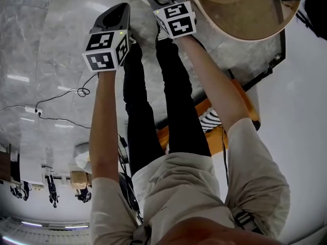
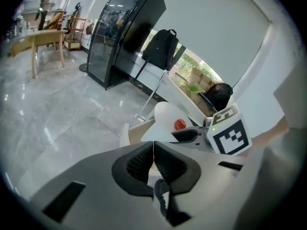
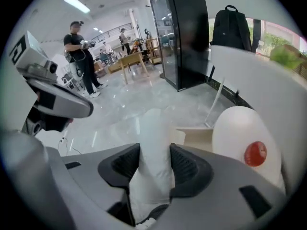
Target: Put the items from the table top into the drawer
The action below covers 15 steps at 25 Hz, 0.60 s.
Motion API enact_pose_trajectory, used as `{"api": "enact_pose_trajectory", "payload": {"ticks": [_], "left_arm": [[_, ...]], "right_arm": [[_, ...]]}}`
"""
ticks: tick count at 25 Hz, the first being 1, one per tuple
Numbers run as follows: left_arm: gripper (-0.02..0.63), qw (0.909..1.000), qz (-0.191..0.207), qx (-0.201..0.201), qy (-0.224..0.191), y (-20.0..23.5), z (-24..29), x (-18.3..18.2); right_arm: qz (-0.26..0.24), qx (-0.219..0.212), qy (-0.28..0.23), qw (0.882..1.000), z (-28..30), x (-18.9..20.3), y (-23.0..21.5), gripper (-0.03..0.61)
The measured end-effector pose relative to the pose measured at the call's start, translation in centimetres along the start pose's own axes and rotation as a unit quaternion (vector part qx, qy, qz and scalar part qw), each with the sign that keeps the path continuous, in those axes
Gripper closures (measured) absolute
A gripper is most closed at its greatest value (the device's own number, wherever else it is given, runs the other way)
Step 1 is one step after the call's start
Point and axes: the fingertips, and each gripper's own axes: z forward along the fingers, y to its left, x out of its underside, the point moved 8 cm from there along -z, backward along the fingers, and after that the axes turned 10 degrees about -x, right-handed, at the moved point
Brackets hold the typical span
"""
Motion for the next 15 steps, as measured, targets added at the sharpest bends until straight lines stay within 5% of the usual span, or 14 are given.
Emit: {"api": "enact_pose_trajectory", "payload": {"ticks": [6, 15], "left_arm": [[0.592, 0.9999, -0.003, 0.011, 0.004, 0.8, 3.4, 2.7], [0.592, 0.9996, 0.015, 0.013, 0.02, 2.6, 5.5, 4.8]], "right_arm": [[-0.004, 0.024, 0.034, 0.999, 6.3, 6.0, -2.1, 0.36], [0.029, 0.039, 0.001, 0.999, 10.6, 7.4, -4.8, 0.36]]}}
